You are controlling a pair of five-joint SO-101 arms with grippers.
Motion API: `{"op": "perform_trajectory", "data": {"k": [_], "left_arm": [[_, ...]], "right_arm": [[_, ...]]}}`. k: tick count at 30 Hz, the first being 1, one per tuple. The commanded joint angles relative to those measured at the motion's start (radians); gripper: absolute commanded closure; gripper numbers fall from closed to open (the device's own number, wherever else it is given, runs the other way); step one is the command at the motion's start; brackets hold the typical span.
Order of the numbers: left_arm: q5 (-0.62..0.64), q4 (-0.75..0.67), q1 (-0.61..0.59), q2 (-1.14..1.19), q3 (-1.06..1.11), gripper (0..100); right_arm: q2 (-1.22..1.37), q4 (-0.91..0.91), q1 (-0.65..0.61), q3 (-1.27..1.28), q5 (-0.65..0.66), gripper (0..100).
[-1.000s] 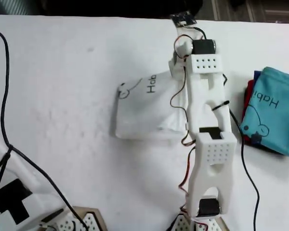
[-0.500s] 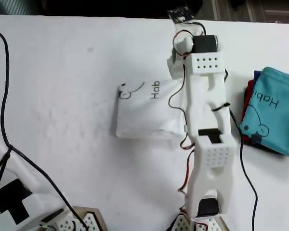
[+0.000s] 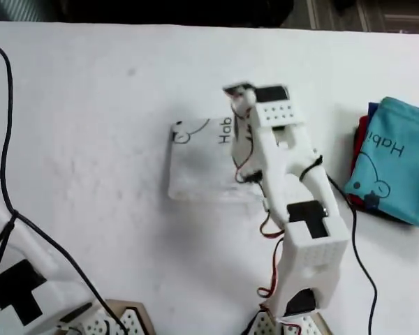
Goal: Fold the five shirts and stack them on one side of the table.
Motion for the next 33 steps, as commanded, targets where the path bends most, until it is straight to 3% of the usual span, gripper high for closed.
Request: {"op": "perform_trajectory", "data": {"k": [1,4,10,18,22,33], "left_arm": [[0.0,0.002,-0.005,-0.031,-0.003,97],[0.0,0.002,-0.005,-0.031,-0.002,97],[-0.002,0.002,-0.005,-0.031,-0.002,97],[-0.003,0.002,-0.005,-0.031,-0.002,97],[-0.002,0.002,-0.005,-0.031,-0.002,97],[0.0,0.002,-0.005,-0.031,-0.002,97]], "right_arm": [[0.001,-0.124,0.061,0.135,0.006,98.1],[0.007,-0.131,0.067,0.114,0.008,98.1],[-0.082,0.079,-0.03,-0.103,-0.002,94.6],[-0.145,0.071,-0.168,-0.124,-0.207,54.0],[-0.073,-0.035,-0.183,-0.124,-0.35,38.0],[0.223,-0.222,-0.191,-0.126,-0.364,49.8]]}}
